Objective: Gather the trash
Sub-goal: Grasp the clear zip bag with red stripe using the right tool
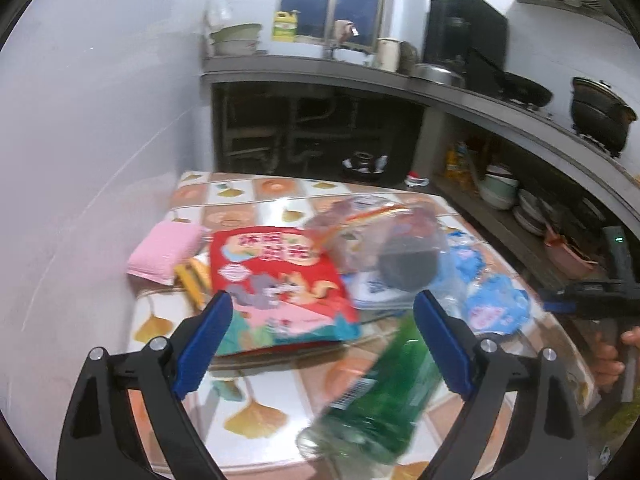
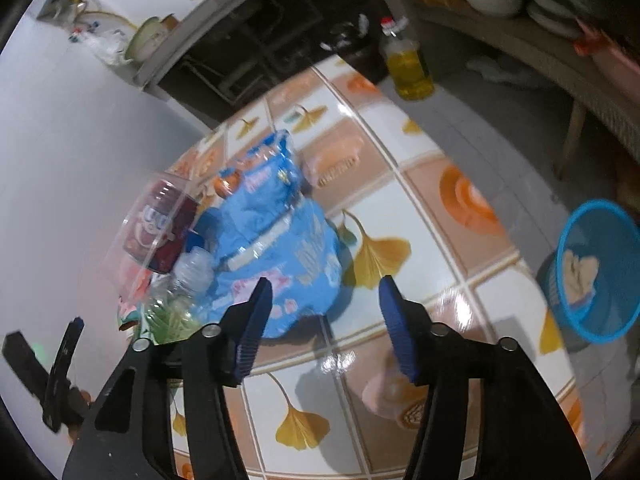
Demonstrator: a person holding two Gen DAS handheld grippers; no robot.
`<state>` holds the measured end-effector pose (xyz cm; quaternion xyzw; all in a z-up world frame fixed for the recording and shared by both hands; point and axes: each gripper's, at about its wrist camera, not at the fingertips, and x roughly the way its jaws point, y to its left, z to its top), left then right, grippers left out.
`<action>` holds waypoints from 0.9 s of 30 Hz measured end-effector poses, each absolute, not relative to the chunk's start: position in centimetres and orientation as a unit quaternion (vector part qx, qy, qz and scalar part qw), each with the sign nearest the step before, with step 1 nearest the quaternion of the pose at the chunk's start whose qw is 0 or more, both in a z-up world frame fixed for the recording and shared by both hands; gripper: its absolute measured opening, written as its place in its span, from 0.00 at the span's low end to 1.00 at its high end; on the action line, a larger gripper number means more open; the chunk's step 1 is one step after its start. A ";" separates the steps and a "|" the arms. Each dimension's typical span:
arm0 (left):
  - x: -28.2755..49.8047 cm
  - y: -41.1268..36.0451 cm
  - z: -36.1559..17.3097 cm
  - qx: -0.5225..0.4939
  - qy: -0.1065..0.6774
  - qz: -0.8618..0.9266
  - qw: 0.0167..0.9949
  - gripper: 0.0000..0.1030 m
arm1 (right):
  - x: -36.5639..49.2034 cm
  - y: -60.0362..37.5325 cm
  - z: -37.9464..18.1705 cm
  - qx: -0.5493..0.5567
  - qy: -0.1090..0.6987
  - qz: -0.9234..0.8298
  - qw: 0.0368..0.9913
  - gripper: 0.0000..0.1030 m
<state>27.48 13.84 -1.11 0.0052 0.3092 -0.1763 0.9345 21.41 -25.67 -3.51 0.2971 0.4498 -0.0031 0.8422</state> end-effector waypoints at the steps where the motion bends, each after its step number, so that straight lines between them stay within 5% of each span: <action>1: 27.7 14.0 -1.0 0.005 0.310 -0.172 0.935 0.87 | 21.5 -25.7 -2.9 0.290 0.445 0.001 0.847 0.56; 11: 30.1 12.8 1.0 0.013 0.292 -0.186 0.938 0.87 | 26.1 -24.8 3.2 0.309 0.403 0.114 0.854 0.66; 15: 31.1 11.4 0.4 0.037 0.300 -0.187 0.935 0.87 | 34.2 -22.3 4.2 0.352 0.451 0.214 0.792 0.73; 27: 32.0 11.0 -1.7 0.064 0.327 -0.159 0.929 0.83 | 53.5 -15.0 -6.5 0.398 0.636 0.221 0.623 0.74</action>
